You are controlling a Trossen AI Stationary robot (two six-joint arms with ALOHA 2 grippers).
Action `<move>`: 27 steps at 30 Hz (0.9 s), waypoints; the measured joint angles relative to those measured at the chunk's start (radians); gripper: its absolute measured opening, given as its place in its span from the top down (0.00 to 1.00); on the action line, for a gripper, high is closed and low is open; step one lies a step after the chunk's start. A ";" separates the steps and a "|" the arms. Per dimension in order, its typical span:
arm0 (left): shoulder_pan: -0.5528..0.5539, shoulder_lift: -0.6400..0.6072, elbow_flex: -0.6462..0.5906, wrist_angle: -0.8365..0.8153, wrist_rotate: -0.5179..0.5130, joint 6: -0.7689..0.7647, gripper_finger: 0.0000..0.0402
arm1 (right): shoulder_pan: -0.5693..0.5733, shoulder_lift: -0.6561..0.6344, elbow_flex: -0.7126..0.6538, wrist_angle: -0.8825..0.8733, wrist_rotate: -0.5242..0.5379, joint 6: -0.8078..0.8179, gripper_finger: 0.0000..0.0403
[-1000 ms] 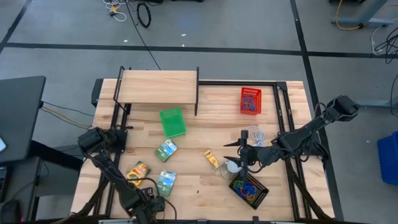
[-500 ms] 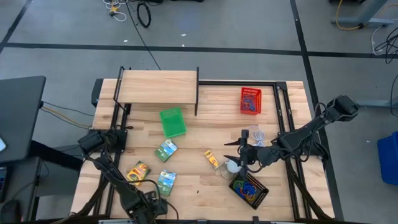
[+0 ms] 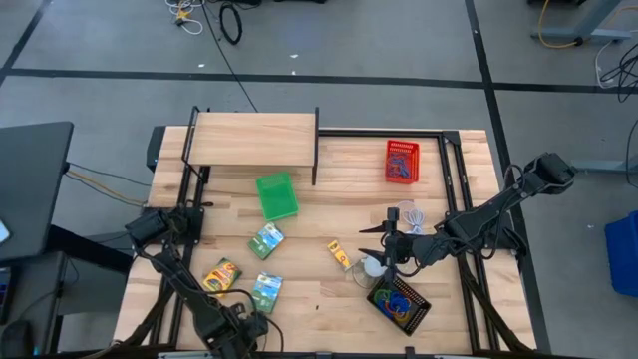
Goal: Pick & Place Office Desk Supplies
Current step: Put the orange rubber band into the red basket
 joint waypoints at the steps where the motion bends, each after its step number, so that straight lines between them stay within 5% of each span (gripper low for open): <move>1: 0.001 0.000 0.000 -0.003 0.001 -0.003 0.88 | 0.000 0.000 0.000 0.000 0.000 0.000 0.44; 4: 0.003 0.000 0.000 -0.020 -0.005 0.007 0.98 | 0.000 0.000 0.000 0.000 0.000 0.000 0.44; 12: 0.017 -0.068 0.027 -0.051 -0.104 0.148 0.99 | 0.000 0.000 0.000 -0.003 -0.008 -0.005 0.44; 27: 0.070 -0.123 0.295 -0.277 -0.344 0.475 1.00 | -0.003 0.000 0.000 0.094 -0.252 -0.036 0.44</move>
